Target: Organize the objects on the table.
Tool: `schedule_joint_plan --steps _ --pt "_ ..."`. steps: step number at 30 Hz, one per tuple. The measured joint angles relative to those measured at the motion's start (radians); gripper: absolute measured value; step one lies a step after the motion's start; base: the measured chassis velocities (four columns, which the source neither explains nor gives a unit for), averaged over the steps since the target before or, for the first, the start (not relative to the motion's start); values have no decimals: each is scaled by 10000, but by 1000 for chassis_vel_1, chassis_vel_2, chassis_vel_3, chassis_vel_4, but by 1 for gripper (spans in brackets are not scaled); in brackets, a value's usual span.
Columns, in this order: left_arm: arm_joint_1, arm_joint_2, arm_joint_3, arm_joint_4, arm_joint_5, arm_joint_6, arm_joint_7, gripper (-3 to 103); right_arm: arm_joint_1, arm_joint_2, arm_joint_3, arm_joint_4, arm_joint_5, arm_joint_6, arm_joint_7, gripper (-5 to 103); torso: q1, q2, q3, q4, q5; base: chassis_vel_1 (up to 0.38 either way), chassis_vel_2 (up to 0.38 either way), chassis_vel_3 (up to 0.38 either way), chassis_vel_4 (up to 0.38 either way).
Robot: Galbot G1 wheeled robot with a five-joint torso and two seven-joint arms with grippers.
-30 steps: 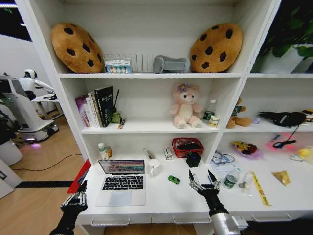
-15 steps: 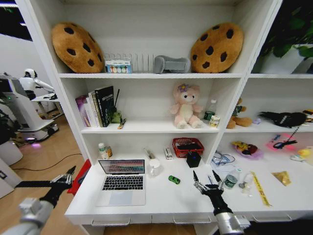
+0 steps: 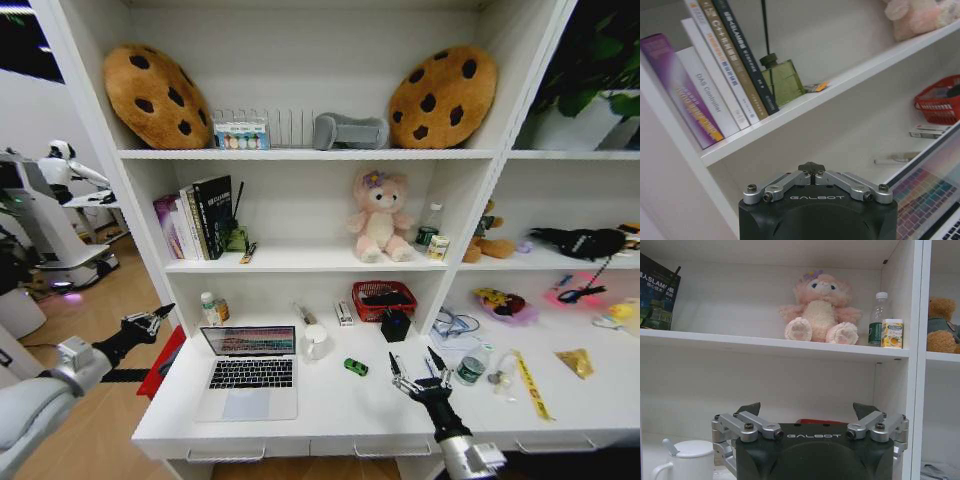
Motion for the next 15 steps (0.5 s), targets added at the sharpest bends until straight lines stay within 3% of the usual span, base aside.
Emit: schedule_joint_plan --steps 2,5,12,15 --pt "-57 229 101 13 23 24 119 0 0 3 -1 -46 -23 41 -12 100 0 0 0 0 0 0 0 0 0" --pt "-317 1151 497 99 238 32 701 0 -66 -2 1 -137 -44 109 -176 100 0 0 0 -2 0 0 0 0 0" --pt "-1278 1992 1421 342 292 23 997 0 43 -35 56 -480 -578 273 -366 100 -1 0 0 -1 1 0 0 0 0" --pt "-2422 2568 2866 659 360 33 1621 0 102 106 7 -770 -811 424 -482 100 -1 0 0 2 3 0 0 0 0"
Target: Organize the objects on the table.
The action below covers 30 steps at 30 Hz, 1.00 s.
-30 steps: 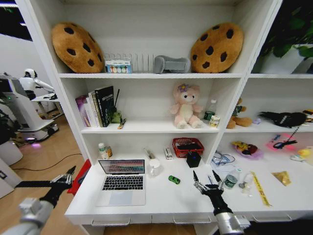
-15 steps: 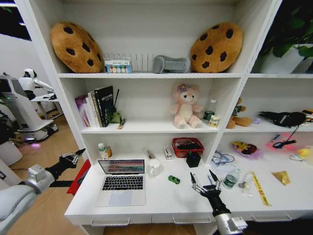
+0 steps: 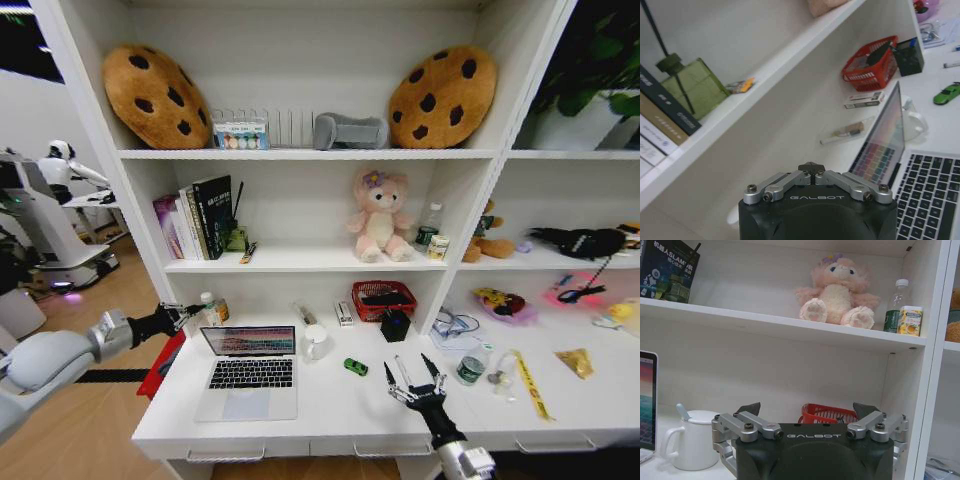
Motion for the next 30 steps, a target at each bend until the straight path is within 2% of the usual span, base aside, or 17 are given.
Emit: schedule_joint_plan --steps 1,3,4,7,8,10,11,13,14,16,18,19,23,24,26,28,30 --pt "0 0 0 0 0 0 0 0 0 0 0 0 0 0 0 100 0 0 0 0 0 0 0 0 0" --pt "-884 76 1088 103 45 23 184 0 32 79 -1 -72 -54 8 -36 100 0 0 0 -1 -3 0 0 0 0" --pt "-884 76 1088 103 45 23 184 0 32 79 -1 -72 -54 8 -36 100 0 0 0 -1 -3 0 0 0 0" --pt "-3211 -97 3362 473 125 136 405 0 135 206 46 -174 -176 63 -58 100 1 0 0 -1 -2 0 0 0 0" --pt "-3211 -97 3362 473 125 136 405 0 135 206 46 -174 -176 63 -58 100 1 0 0 -1 -2 0 0 0 0" --pt "-4695 -319 4842 729 197 247 574 0 150 287 105 -191 -213 87 -59 100 0 0 0 -5 -3 0 0 0 0" --pt "-4695 -319 4842 729 197 247 574 0 150 287 105 -191 -213 87 -59 100 0 0 0 -5 -3 0 0 0 0" --pt "-6123 -496 6202 1030 397 292 808 0 119 368 162 -195 -242 110 -60 100 1 0 0 -6 -1 0 0 0 0" --pt "-6123 -496 6202 1030 397 292 808 0 119 368 162 -195 -242 110 -60 100 1 0 0 -6 -1 0 0 0 0" --pt "-6868 -588 6999 1197 597 128 1090 0 89 461 199 -219 -285 151 -60 100 1 0 0 -7 -1 0 0 0 0" --pt "-7111 -589 7327 1202 821 32 1678 0 36 575 216 -232 -344 201 -60 100 1 0 1 0 -1 0 0 0 0" --pt "-7111 -589 7327 1202 821 32 1678 0 36 575 216 -232 -344 201 -60 100 1 0 1 0 -1 0 0 0 0" --pt "-7274 -382 7488 735 1550 53 3300 0 -109 761 221 -235 -458 325 -60 100 1 0 0 -3 -3 0 0 0 0" --pt "-7274 -382 7488 735 1550 53 3300 0 -109 761 221 -235 -458 325 -60 100 1 0 0 -3 -3 0 0 0 0" --pt "-7053 -155 7388 329 1869 9 3804 0 -171 880 206 -229 -490 360 -60 100 1 1 -1 -3 1 0 0 0 0" --pt "-6852 -73 7274 170 1927 3 3894 0 -185 921 199 -225 -496 366 -59 100 1 1 -1 -3 0 0 0 0 0" --pt "-5849 232 6726 -418 2162 -22 4052 0 -213 1015 177 -216 -520 377 -59 100 1 1 -1 -2 0 0 0 0 0"
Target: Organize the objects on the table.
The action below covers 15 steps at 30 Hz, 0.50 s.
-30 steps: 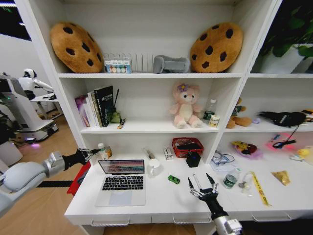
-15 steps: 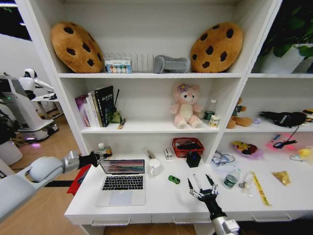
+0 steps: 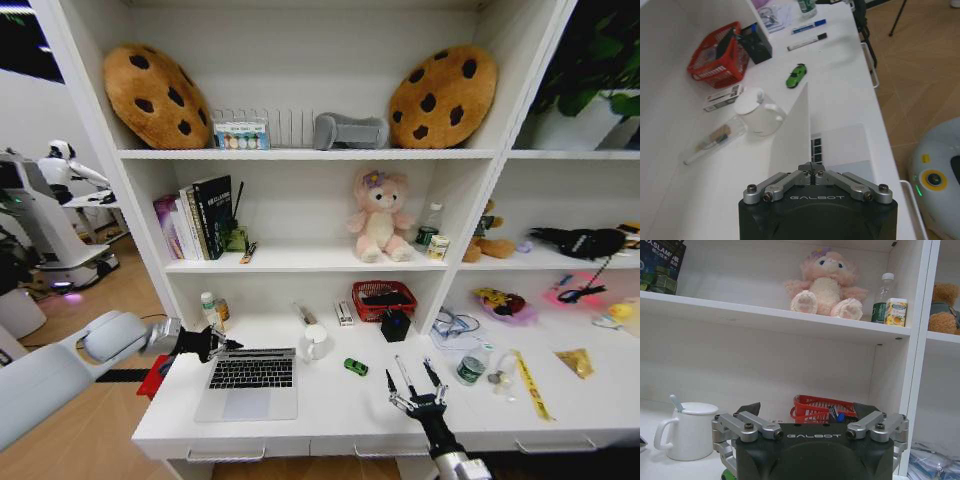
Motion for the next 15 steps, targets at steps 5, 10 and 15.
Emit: schedule_joint_plan --steps 5,10,15 --pt "1113 151 -292 -601 456 -4 -70 0 20 36 6 3 -2 12 0 100 -1 0 0 4 0 0 0 0 0" --pt "1545 -294 -158 -778 412 218 -836 0 -9 99 168 18 11 87 7 100 -1 0 0 -1 -2 0 0 0 0" --pt "1459 -328 -555 -754 -696 418 -1075 0 -128 120 328 46 51 178 4 100 -1 0 0 -3 -4 0 0 0 0"
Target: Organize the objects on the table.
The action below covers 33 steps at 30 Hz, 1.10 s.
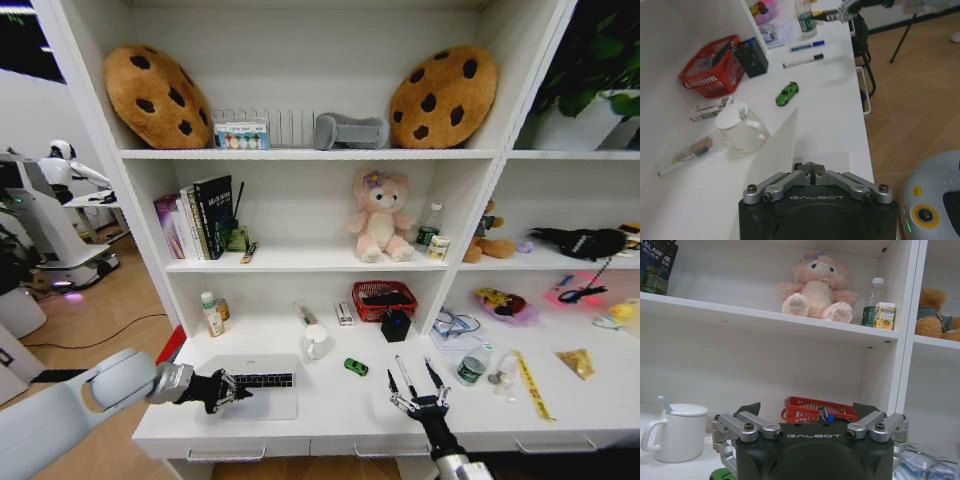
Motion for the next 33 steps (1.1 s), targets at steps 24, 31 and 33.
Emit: schedule_joint_plan --steps 24,31,33 --pt "240 -806 131 432 -1061 684 -4245 0 -13 -105 199 -14 358 -178 460 100 0 0 1 3 4 0 0 0 0" --pt "623 -846 151 426 -645 665 -3780 0 -85 160 195 -175 280 -50 423 100 0 0 0 3 4 0 0 0 0" --pt "723 -841 150 449 -471 602 -3716 0 -104 245 195 -236 252 -4 420 100 0 0 0 2 4 0 0 0 0"
